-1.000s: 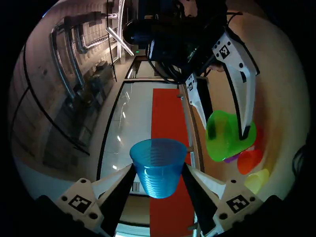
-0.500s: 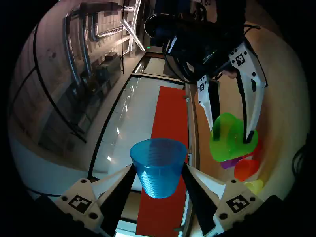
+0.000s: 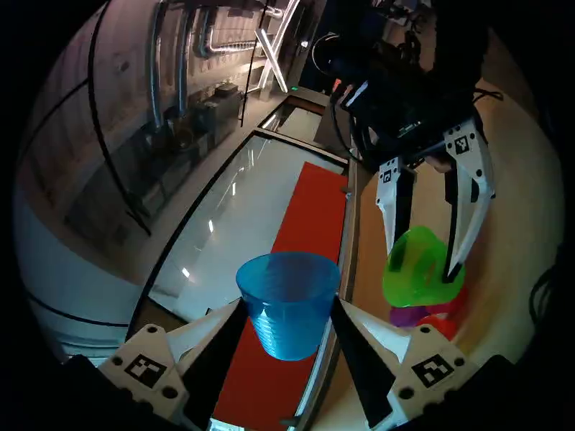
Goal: Pour water
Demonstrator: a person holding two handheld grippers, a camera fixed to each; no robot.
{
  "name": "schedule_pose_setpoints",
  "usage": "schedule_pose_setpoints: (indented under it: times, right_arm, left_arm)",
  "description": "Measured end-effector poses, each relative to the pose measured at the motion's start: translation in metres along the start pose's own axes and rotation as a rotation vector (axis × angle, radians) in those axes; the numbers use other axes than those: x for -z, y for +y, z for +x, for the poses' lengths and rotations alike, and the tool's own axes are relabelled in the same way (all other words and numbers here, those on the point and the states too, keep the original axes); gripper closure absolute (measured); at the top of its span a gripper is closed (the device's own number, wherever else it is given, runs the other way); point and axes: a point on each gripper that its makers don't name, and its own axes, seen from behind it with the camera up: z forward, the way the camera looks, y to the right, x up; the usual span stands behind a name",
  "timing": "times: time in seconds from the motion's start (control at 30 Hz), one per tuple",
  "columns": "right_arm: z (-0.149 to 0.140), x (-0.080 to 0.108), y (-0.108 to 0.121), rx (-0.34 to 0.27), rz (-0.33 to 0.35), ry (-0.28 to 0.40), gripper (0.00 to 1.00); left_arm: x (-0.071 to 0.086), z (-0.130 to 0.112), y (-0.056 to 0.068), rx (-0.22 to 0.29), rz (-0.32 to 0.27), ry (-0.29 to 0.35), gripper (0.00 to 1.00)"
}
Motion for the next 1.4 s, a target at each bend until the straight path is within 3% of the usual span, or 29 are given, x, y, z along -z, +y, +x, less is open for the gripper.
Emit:
schedule_pose_setpoints:
  times: [0.37, 0.93, 1.4]
  right_arm:
    - [0.001, 0.000, 0.002, -0.002, -0.005, 0.004, 0.10]
    - [0.003, 0.000, 0.003, 0.000, -0.012, 0.008, 0.09]
    - [0.007, 0.001, 0.003, 0.005, -0.019, 0.012, 0.09]
  left_arm:
    - [0.001, -0.006, -0.003, 0.194, -0.002, 0.003, 0.19]
    - [0.007, -0.015, -0.006, 0.407, 0.007, -0.009, 0.19]
    - [0.007, -0.017, -0.010, 0.644, -0.008, 0.017, 0.19]
